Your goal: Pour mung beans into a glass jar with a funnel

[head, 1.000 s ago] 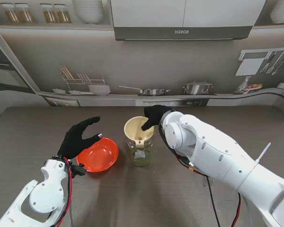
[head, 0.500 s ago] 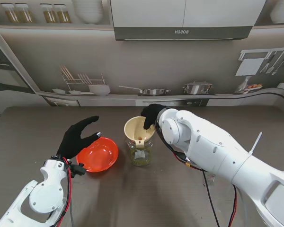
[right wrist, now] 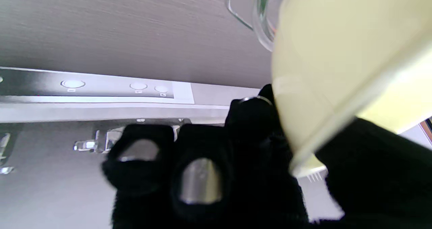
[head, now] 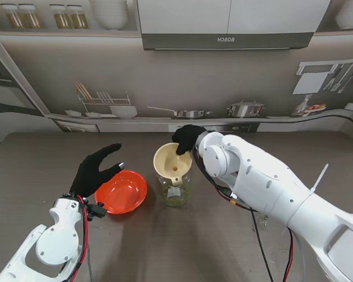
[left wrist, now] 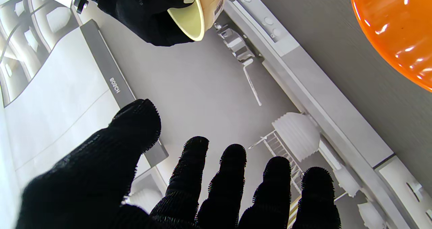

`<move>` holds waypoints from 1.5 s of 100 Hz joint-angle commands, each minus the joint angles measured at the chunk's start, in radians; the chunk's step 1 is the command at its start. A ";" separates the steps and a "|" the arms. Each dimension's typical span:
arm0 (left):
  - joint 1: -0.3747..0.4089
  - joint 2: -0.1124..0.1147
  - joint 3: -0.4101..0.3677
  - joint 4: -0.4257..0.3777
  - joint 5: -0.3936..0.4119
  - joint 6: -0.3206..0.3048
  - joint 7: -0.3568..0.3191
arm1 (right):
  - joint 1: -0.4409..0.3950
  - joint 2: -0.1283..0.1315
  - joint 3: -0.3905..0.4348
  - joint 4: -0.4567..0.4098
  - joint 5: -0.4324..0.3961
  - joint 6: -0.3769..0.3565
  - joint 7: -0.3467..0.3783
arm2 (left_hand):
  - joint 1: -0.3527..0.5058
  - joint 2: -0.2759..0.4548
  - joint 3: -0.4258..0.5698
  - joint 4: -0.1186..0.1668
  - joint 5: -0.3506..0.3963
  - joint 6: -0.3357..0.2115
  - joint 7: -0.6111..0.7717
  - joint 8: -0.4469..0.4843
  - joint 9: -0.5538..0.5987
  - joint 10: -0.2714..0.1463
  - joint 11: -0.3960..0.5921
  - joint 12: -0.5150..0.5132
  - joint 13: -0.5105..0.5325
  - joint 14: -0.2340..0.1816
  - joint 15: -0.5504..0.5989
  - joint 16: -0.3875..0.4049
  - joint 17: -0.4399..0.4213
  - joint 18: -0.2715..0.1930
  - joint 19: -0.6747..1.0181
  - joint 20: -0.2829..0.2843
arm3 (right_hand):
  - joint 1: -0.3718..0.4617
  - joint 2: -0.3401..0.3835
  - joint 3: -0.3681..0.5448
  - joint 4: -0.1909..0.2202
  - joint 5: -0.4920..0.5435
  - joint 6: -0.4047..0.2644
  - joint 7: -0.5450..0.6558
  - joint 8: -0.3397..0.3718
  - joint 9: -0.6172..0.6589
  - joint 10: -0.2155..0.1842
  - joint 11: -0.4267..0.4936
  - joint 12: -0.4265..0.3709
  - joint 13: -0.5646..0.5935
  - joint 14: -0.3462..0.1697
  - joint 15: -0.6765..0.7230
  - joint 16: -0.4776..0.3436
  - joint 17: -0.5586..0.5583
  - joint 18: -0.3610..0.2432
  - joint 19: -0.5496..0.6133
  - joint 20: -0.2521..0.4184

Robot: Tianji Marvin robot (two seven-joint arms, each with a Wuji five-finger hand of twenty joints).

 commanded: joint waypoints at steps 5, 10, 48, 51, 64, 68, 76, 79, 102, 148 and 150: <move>0.005 -0.007 -0.002 -0.010 -0.007 0.006 -0.015 | -0.022 0.005 0.017 -0.027 -0.002 -0.009 0.005 | 0.015 0.029 -0.028 0.025 0.012 -0.008 -0.005 -0.001 0.019 -0.004 -0.003 0.003 0.009 -0.001 -0.017 -0.002 0.004 -0.023 -0.031 0.014 | 0.032 0.011 0.105 -0.040 -0.011 -0.014 0.055 0.044 0.087 -0.009 0.056 0.025 0.028 -0.064 0.088 0.036 0.060 -0.073 0.096 0.042; 0.005 -0.007 -0.002 -0.011 -0.009 0.007 -0.015 | -0.031 0.009 0.030 -0.038 0.000 -0.009 0.005 | 0.015 0.031 -0.030 0.026 0.014 -0.009 -0.005 -0.001 0.019 -0.001 -0.003 0.003 0.010 -0.001 -0.017 -0.002 0.004 -0.022 -0.031 0.014 | 0.040 0.016 0.109 -0.046 -0.015 -0.012 0.059 0.054 0.088 -0.007 0.064 0.027 0.028 -0.069 0.098 0.042 0.062 -0.074 0.107 0.048; 0.007 -0.008 -0.002 -0.013 -0.020 0.011 -0.015 | -0.102 0.022 0.112 -0.103 -0.018 -0.021 -0.044 | 0.019 0.043 -0.041 0.027 0.016 -0.007 -0.005 -0.002 0.024 0.003 -0.004 0.003 0.013 0.002 -0.018 -0.002 0.003 -0.020 -0.032 0.015 | 0.058 0.030 0.103 -0.053 -0.015 -0.001 0.063 0.083 0.088 0.005 0.101 0.036 0.028 -0.081 0.140 0.068 0.071 -0.074 0.147 0.060; 0.008 -0.009 -0.002 -0.014 -0.022 0.013 -0.015 | -0.108 0.024 0.119 -0.111 -0.023 -0.022 -0.046 | 0.020 0.044 -0.042 0.028 0.018 -0.007 -0.004 -0.001 0.024 0.002 -0.004 0.003 0.013 0.003 -0.019 -0.002 0.003 -0.018 -0.031 0.015 | 0.058 0.031 0.104 -0.053 -0.016 -0.001 0.063 0.083 0.088 0.005 0.101 0.036 0.028 -0.081 0.139 0.068 0.071 -0.074 0.147 0.060; 0.008 -0.009 -0.002 -0.015 -0.023 0.013 -0.015 | -0.138 0.031 0.155 -0.144 -0.036 -0.021 -0.059 | 0.022 0.044 -0.044 0.028 0.019 -0.008 -0.004 -0.002 0.025 0.003 -0.004 0.003 0.014 0.004 -0.019 -0.001 0.004 -0.019 -0.031 0.015 | 0.059 0.031 0.103 -0.053 -0.018 0.002 0.063 0.087 0.087 0.006 0.101 0.035 0.028 -0.082 0.139 0.068 0.071 -0.074 0.147 0.058; 0.008 -0.008 -0.002 -0.014 -0.023 0.011 -0.016 | -0.148 0.033 0.168 -0.155 -0.037 -0.019 -0.063 | 0.022 0.044 -0.045 0.028 0.018 -0.009 -0.005 -0.002 0.026 0.002 -0.004 0.003 0.015 0.000 -0.018 -0.001 0.005 -0.020 -0.031 0.015 | 0.059 0.030 0.103 -0.053 -0.018 0.004 0.063 0.088 0.087 0.007 0.101 0.035 0.028 -0.082 0.139 0.069 0.071 -0.074 0.147 0.058; 0.007 -0.008 -0.002 -0.012 -0.023 0.010 -0.018 | -0.169 0.036 0.195 -0.179 -0.039 -0.011 -0.071 | 0.023 0.044 -0.045 0.028 0.017 -0.007 -0.005 -0.002 0.025 0.004 -0.004 0.003 0.014 0.002 -0.019 -0.001 0.004 -0.019 -0.031 0.015 | 0.060 0.029 0.103 -0.053 -0.019 0.006 0.061 0.089 0.087 0.008 0.101 0.035 0.028 -0.082 0.140 0.069 0.071 -0.074 0.148 0.057; 0.007 -0.008 -0.002 -0.012 -0.023 0.010 -0.019 | -0.178 0.038 0.207 -0.188 -0.039 -0.007 -0.072 | 0.023 0.044 -0.045 0.028 0.015 -0.007 -0.006 -0.002 0.025 0.004 -0.004 0.003 0.014 0.003 -0.019 -0.001 0.004 -0.019 -0.031 0.015 | 0.060 0.030 0.103 -0.053 -0.019 0.006 0.061 0.090 0.087 0.008 0.101 0.035 0.028 -0.082 0.139 0.069 0.071 -0.074 0.148 0.057; 0.005 -0.007 0.000 -0.010 -0.026 0.013 -0.024 | -0.258 0.046 0.320 -0.266 -0.036 0.031 -0.106 | 0.023 0.046 -0.046 0.028 0.017 -0.007 -0.005 -0.002 0.026 0.003 -0.004 0.003 0.014 0.002 -0.020 -0.001 0.004 -0.020 -0.031 0.015 | 0.068 0.028 0.103 -0.052 -0.024 0.017 0.061 0.092 0.086 0.015 0.097 0.034 0.028 -0.077 0.140 0.070 0.071 -0.065 0.148 0.055; -0.002 -0.006 0.009 -0.003 -0.027 0.014 -0.031 | -0.399 0.089 0.545 -0.358 -0.121 0.045 -0.082 | 0.026 0.050 -0.050 0.029 0.021 -0.006 -0.004 -0.002 0.028 0.004 -0.004 0.003 0.014 0.003 -0.020 -0.001 0.003 -0.021 -0.032 0.016 | 0.080 0.031 0.093 -0.048 -0.033 0.034 0.057 0.094 0.085 0.033 0.083 0.036 0.027 -0.061 0.139 0.066 0.068 -0.042 0.143 0.049; -0.002 -0.005 0.009 -0.002 -0.026 0.013 -0.032 | -0.403 0.090 0.551 -0.356 -0.128 0.042 -0.082 | 0.027 0.051 -0.050 0.029 0.020 -0.006 -0.004 -0.002 0.028 0.004 -0.004 0.003 0.014 0.002 -0.020 -0.001 0.003 -0.022 -0.032 0.016 | 0.080 0.031 0.093 -0.048 -0.033 0.034 0.057 0.094 0.085 0.032 0.083 0.036 0.027 -0.061 0.139 0.066 0.068 -0.041 0.143 0.049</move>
